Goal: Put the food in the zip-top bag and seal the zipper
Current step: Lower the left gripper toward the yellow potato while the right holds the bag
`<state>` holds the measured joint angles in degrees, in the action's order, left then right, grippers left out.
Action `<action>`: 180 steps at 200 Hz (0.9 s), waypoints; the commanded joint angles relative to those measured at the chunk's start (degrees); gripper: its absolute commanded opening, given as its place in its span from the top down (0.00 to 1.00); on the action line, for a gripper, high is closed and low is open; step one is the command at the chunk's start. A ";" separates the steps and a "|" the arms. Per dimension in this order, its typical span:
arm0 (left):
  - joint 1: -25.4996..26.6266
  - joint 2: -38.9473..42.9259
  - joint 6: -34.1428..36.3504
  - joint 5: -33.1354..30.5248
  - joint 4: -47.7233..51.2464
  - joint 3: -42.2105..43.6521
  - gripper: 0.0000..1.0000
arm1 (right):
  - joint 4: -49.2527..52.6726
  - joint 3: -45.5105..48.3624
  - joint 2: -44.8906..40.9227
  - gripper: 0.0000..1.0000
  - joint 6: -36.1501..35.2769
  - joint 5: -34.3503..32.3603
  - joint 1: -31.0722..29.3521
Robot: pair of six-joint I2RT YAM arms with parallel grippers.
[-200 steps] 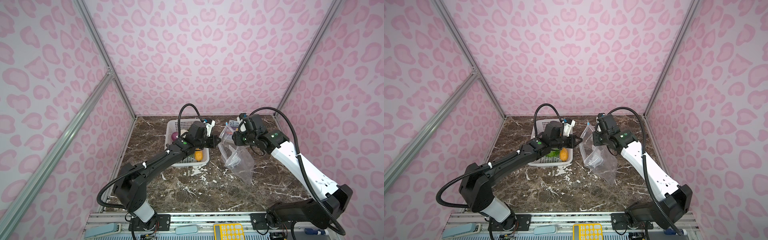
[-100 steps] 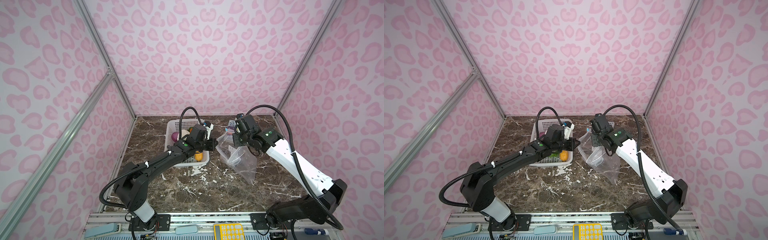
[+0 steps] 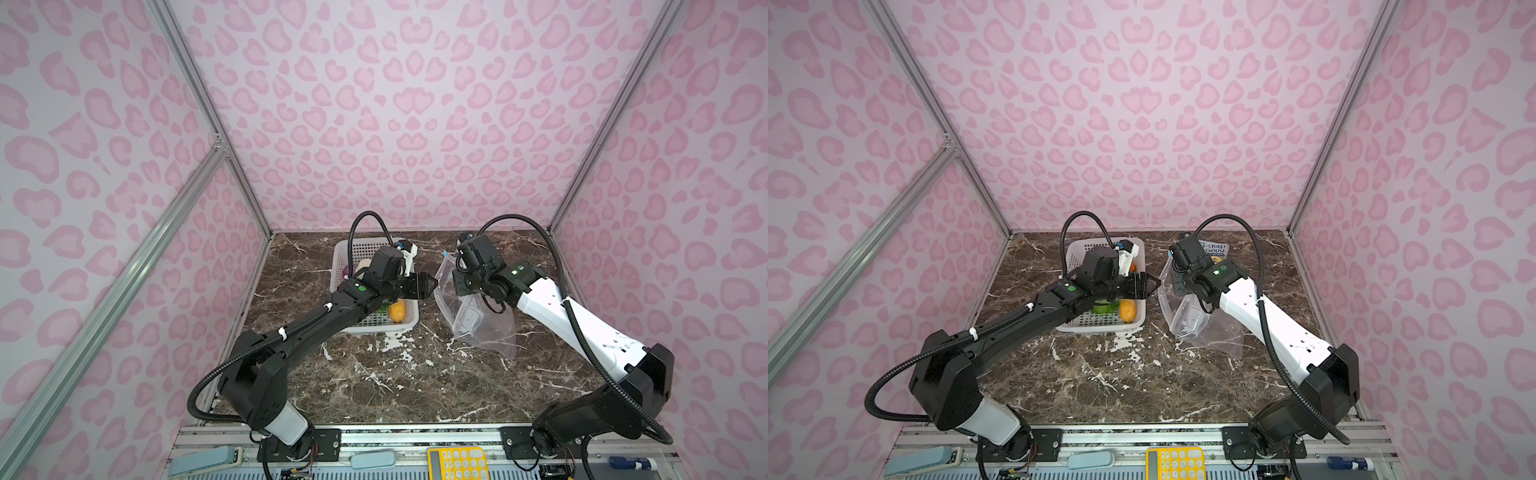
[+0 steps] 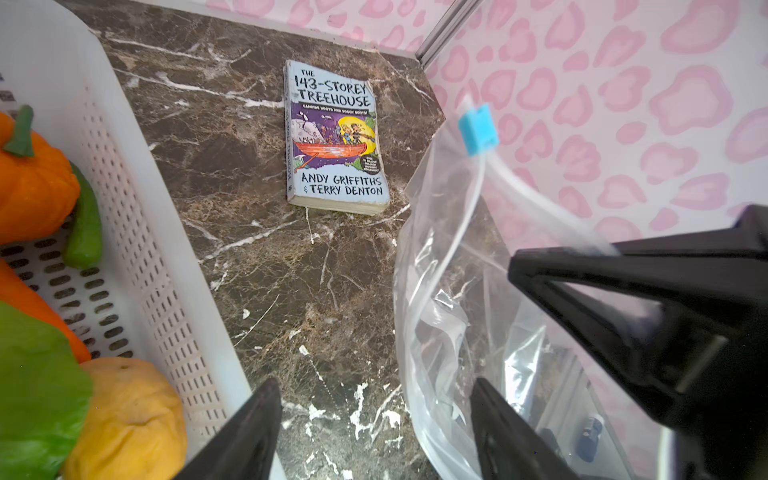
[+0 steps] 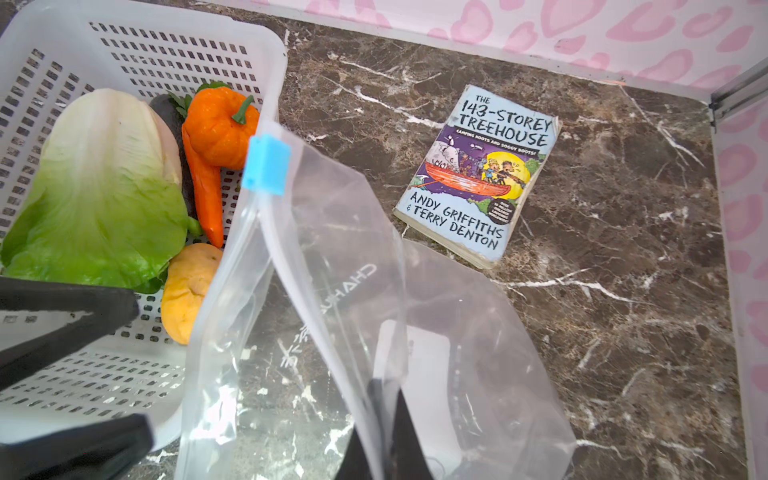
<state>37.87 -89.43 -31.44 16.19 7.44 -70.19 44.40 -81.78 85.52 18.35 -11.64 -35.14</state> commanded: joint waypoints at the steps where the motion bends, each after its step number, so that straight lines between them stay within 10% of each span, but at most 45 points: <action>1: -1.81 3.07 -1.16 2.45 -0.11 0.60 0.24 | -3.30 0.90 0.37 1.00 0.22 1.44 -0.01; 180: -7.37 -12.73 -0.64 -2.18 1.99 -2.14 0.45 | -5.90 7.51 -3.95 1.00 2.70 2.67 1.30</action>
<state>30.59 -99.81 -31.48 15.00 10.17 -71.26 39.59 -74.96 82.02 20.38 -8.58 -33.87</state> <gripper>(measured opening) 0.545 0.060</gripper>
